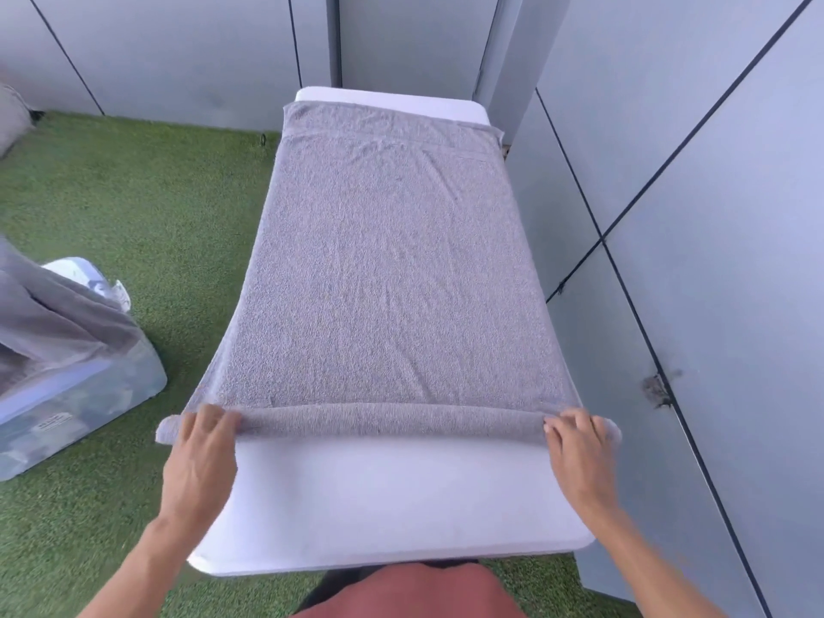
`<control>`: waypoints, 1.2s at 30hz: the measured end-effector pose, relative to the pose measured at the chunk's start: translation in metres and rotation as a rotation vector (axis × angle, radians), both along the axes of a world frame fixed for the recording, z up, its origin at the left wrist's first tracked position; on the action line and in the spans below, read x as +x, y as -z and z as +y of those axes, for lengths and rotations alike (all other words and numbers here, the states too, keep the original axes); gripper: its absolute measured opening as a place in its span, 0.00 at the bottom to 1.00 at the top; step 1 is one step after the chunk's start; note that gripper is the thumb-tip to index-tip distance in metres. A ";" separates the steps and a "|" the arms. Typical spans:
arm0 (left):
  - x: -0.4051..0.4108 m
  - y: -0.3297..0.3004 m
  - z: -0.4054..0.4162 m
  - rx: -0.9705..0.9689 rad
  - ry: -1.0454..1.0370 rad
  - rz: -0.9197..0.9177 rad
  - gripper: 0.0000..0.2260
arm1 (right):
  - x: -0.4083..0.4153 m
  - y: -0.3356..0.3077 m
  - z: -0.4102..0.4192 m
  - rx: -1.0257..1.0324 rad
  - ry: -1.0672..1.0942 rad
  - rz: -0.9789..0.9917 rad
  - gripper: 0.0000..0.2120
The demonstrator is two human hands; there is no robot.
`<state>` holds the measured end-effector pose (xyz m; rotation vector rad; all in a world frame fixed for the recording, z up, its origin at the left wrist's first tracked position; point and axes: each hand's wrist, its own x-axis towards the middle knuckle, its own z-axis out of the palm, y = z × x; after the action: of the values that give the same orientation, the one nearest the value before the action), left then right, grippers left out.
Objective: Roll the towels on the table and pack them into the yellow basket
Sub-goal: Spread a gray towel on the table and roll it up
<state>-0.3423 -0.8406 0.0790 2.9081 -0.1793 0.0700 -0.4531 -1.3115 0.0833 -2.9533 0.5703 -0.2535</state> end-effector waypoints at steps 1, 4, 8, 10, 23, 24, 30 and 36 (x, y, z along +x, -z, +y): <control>-0.010 0.003 -0.002 0.020 0.031 -0.004 0.15 | -0.007 0.004 0.002 0.029 -0.046 -0.002 0.11; -0.018 0.016 -0.002 0.026 0.099 0.053 0.26 | -0.018 0.012 -0.001 0.118 -0.122 0.108 0.25; 0.007 0.014 -0.005 -0.046 0.023 0.145 0.20 | 0.008 0.009 -0.008 0.214 -0.067 0.190 0.20; 0.018 0.007 -0.007 -0.021 -0.010 0.167 0.16 | 0.026 0.006 -0.017 0.232 -0.057 0.277 0.16; 0.055 -0.011 0.011 -0.096 -0.129 0.384 0.12 | 0.038 -0.021 -0.035 0.737 0.187 0.372 0.18; 0.054 -0.010 0.009 -0.146 -0.153 0.285 0.10 | 0.039 -0.018 -0.029 0.733 0.207 0.277 0.17; 0.007 0.009 -0.004 0.017 0.026 -0.110 0.08 | 0.005 0.001 0.010 -0.051 0.043 0.022 0.16; -0.006 0.028 -0.008 0.031 0.108 0.040 0.28 | -0.007 0.016 0.015 -0.016 -0.028 0.093 0.29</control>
<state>-0.3479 -0.8490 0.0507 2.9214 -0.3326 -0.0092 -0.4605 -1.2968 0.0673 -2.9987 0.5398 -0.1187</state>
